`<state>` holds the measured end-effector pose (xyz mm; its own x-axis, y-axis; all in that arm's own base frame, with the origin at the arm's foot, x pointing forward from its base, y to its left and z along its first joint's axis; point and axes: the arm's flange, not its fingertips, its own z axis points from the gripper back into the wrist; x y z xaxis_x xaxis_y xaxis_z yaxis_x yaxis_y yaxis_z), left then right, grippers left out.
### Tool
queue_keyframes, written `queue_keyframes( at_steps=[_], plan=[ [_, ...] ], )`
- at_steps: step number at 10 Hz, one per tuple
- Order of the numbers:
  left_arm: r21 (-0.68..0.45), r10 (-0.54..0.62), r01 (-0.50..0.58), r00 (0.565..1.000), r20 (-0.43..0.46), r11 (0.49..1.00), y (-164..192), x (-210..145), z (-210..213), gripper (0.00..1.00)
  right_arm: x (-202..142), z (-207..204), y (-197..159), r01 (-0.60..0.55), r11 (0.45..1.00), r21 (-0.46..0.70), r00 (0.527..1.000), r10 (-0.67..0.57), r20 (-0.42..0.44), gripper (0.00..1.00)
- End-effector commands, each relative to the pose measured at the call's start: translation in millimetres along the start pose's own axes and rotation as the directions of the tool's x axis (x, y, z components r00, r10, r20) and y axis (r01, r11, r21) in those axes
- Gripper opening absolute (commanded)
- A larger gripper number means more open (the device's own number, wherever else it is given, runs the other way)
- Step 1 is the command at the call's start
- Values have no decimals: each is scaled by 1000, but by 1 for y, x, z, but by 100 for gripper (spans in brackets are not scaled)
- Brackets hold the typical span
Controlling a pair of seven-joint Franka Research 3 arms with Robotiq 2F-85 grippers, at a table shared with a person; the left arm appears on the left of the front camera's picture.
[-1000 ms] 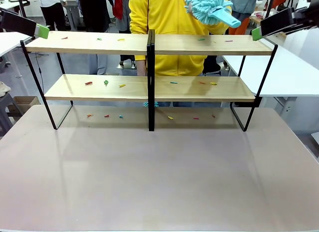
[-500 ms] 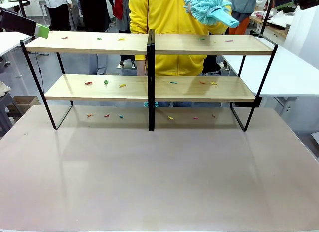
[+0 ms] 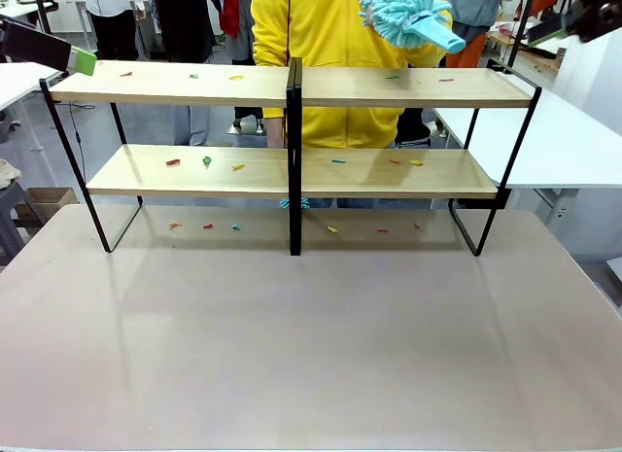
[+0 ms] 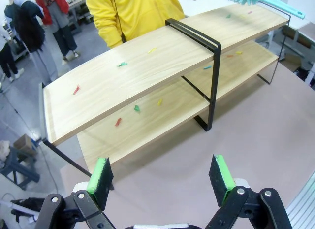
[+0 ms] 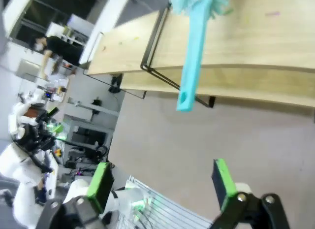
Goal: Clean the shelves.
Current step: Pick up the Duster when the human hands it over.
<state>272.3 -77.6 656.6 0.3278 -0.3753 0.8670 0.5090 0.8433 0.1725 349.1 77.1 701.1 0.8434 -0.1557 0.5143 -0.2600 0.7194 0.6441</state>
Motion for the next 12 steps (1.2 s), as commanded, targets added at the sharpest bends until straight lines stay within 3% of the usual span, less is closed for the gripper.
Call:
queue_keyframes(
  at_steps=[1,3,5,12],
  plan=[
    [1,-10,10,1000,0,1000,0,0,0,100,62,-31,-16,171,984,48,983,-167,-78,100],
    [1,-10,10,1000,0,1000,0,0,0,100,86,-55,-30,224,964,142,973,-214,-84,100],
    [1,-10,10,1000,0,1000,0,0,0,100,101,-75,-43,260,959,109,964,-253,-78,100],
    [1,-10,10,1000,0,1000,0,0,0,100,102,-93,-56,292,947,135,954,-280,-103,100]
  ],
)
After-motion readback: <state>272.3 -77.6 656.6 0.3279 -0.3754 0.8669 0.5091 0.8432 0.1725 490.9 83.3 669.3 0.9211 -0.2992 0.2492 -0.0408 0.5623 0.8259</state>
